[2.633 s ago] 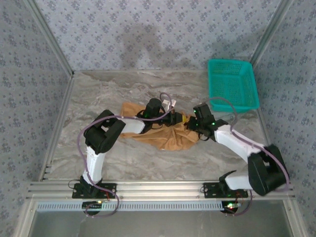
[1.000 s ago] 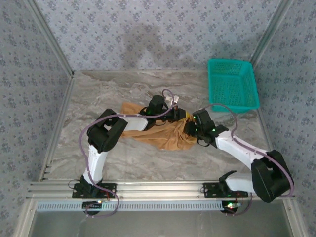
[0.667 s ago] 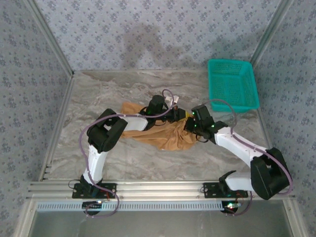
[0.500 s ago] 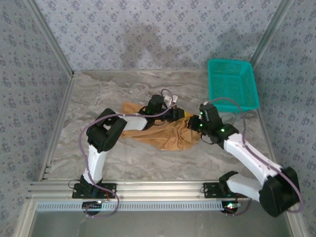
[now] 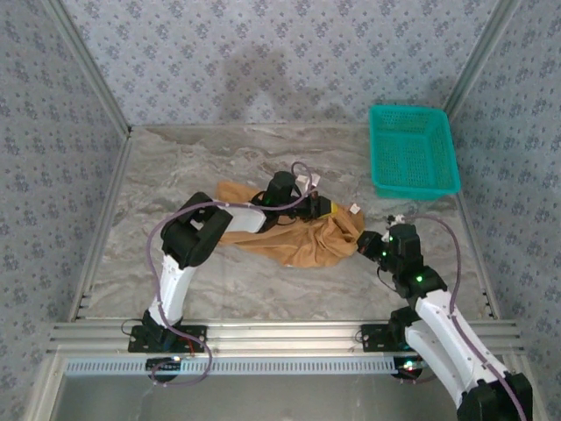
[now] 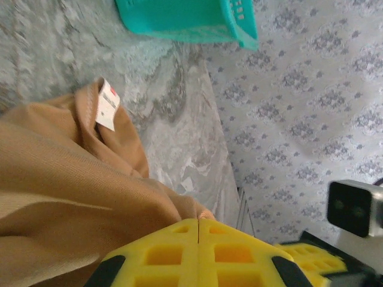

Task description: Fold the inside-out t-shirt

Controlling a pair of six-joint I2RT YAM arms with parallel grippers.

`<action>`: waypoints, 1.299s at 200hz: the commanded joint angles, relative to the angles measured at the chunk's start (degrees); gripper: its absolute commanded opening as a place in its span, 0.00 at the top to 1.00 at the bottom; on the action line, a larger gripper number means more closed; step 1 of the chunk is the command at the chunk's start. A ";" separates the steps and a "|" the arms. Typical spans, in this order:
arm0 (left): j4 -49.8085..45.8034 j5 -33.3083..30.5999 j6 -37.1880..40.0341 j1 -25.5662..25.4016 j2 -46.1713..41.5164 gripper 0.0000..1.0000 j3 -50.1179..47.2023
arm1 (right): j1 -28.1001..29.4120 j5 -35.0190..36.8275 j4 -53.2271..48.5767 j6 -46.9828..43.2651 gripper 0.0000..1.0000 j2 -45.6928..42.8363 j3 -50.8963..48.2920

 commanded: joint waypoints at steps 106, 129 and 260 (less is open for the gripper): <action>-0.67 -2.45 -0.11 -3.70 2.18 1.00 4.45 | 9.86 10.25 -14.06 -6.25 0.89 8.02 14.38; -1.20 -2.54 0.06 -3.69 2.18 1.00 4.57 | 12.78 8.15 -10.98 -8.43 0.89 15.07 17.09; -2.35 -2.54 0.59 -3.78 1.79 1.00 4.98 | 10.22 16.06 -8.31 -7.16 0.55 34.62 16.86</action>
